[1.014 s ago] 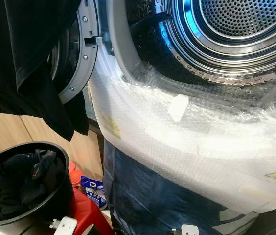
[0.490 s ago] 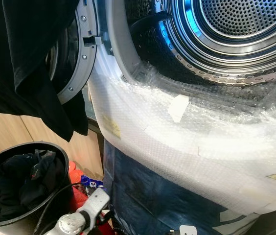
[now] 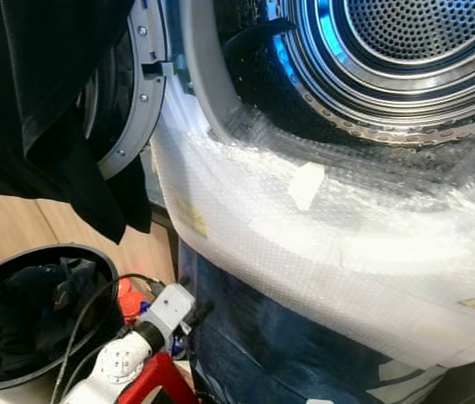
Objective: Clothes washing
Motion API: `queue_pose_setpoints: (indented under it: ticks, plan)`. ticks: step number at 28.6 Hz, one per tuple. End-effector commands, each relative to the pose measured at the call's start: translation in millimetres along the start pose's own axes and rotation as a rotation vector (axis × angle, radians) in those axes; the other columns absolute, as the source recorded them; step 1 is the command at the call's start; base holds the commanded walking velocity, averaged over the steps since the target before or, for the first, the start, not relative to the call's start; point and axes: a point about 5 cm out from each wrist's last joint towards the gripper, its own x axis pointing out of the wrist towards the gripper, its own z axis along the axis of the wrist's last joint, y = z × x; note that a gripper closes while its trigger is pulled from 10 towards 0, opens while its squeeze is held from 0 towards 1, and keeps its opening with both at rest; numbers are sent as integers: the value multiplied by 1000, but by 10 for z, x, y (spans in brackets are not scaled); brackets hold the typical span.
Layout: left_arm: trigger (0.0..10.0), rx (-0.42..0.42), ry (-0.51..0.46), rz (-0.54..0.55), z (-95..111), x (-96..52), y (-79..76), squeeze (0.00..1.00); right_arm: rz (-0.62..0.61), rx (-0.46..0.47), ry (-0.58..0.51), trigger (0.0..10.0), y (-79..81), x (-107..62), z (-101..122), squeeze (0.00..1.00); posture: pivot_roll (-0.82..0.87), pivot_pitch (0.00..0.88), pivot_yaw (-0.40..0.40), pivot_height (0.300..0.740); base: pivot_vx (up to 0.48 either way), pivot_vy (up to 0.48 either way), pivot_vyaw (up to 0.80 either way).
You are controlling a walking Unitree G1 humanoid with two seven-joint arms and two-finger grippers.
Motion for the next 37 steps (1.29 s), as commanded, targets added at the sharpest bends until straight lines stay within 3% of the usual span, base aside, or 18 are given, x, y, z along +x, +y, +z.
queue_pose_setpoints:
  ticks: [1,2,3,4,9,10,11,12,13,17,19,23,25,30,37]
  plan:
    - [10000,-15,45,103,7,-58,118,0,5,-4,-1,10000,18,1,-3,0,-1,4,22,740,0,0,0]
    - [10000,-94,91,213,-10,-134,225,0,7,-6,0,10000,28,1,-4,0,3,6,19,740,0,0,0]
    - [10000,-94,91,213,-10,-134,225,0,7,-6,0,10000,28,1,-4,0,3,6,19,740,0,0,0]
    - [10000,-194,146,295,-56,-225,292,0,11,-10,0,10000,37,2,-2,0,15,8,15,740,0,0,0]
    - [10000,-344,230,429,-178,-384,400,0,18,-22,-1,10000,51,4,6,0,20,6,12,740,0,0,0]
    - [10000,-400,275,532,-240,-472,515,0,19,-23,-1,10000,57,4,10,0,20,6,12,740,0,0,0]
    - [10000,-413,286,564,-257,-496,554,0,20,-23,-2,10000,59,5,12,0,22,6,12,740,0,0,0]
    - [10000,-416,297,602,-280,-519,605,133,20,-23,-2,10000,63,5,16,0,25,4,13,740,0,0,0]
    - [10000,-445,325,648,-328,-559,680,1000,22,-26,-4,10000,71,7,25,0,25,4,13,740,0,0,0]
    - [10000,-442,326,658,-316,-585,770,1000,25,-29,-8,10000,80,8,39,0,24,3,16,740,0,0,0]
    - [10000,-436,312,685,-300,-602,924,1000,23,-19,-16,10000,81,10,67,0,24,3,16,740,0,0,0]
    - [10000,-447,310,689,-302,-604,944,1000,22,-18,-16,10000,81,10,67,0,20,3,21,740,0,0,0]
    - [10000,-410,278,689,-231,-589,1014,1000,20,-14,-16,10000,76,10,63,0,20,4,21,740,0,0,0]
    - [10000,-441,231,656,-159,-550,1039,1000,18,-16,-13,10000,72,9,55,0,20,4,21,740,0,0,0]
    - [10000,-521,282,672,-249,-637,969,1000,17,-17,-14,10000,62,9,61,0,25,4,17,740,0,0,0]
